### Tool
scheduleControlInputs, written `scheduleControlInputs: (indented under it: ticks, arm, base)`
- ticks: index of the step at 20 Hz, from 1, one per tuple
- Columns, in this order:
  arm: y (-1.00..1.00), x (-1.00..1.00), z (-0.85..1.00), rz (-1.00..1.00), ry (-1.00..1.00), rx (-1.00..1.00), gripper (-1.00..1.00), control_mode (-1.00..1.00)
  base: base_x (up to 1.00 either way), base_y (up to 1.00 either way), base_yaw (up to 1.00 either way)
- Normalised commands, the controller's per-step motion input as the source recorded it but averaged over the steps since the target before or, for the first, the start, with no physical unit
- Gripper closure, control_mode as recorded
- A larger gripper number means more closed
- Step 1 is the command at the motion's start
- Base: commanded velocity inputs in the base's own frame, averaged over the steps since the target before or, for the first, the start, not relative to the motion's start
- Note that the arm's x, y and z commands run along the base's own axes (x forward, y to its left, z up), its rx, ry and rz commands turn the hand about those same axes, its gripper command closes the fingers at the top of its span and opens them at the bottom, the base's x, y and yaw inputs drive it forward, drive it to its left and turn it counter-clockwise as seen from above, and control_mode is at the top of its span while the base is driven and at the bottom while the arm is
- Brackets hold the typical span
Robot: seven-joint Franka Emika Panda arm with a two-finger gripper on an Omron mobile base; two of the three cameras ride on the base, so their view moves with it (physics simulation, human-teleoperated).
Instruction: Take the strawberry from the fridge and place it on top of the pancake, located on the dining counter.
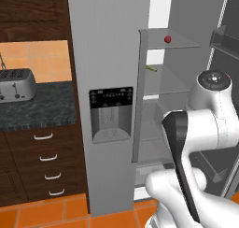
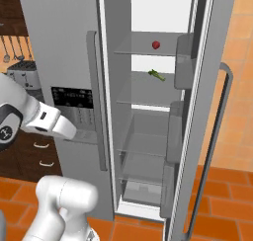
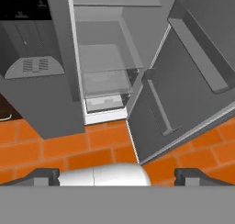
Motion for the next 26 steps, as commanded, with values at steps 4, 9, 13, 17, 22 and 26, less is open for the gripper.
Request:
scheduleControlInputs:
  ticks: [4,9,13,17,22,26]
  arm:
    - [0.00,-0.09,-0.17,0.04,-0.05,0.00,-1.00,-1.00]
    - [0.04,0.00,-0.10,0.04,0.00,0.00,-1.00,1.00]
    - [0.00,0.00,0.00,0.00,0.00,0.00,-1.00,1.00]
    - [0.00,0.00,0.00,0.00,0.00,0.00,-1.00,1.00]
    - [0.00,0.00,0.00,0.00,0.00,0.00,-1.00,1.00]
    - [0.00,0.00,0.00,0.00,0.00,0.00,-1.00,1.00]
  base:
    - [0.00,0.00,0.00]
    - [0.01,0.00,0.00]
    - [0.37,-0.08,-0.17]
    - [0.50,0.00,-0.28]
    - [0.71,-0.01,-0.29]
    - [0.83,-0.12,-0.16]
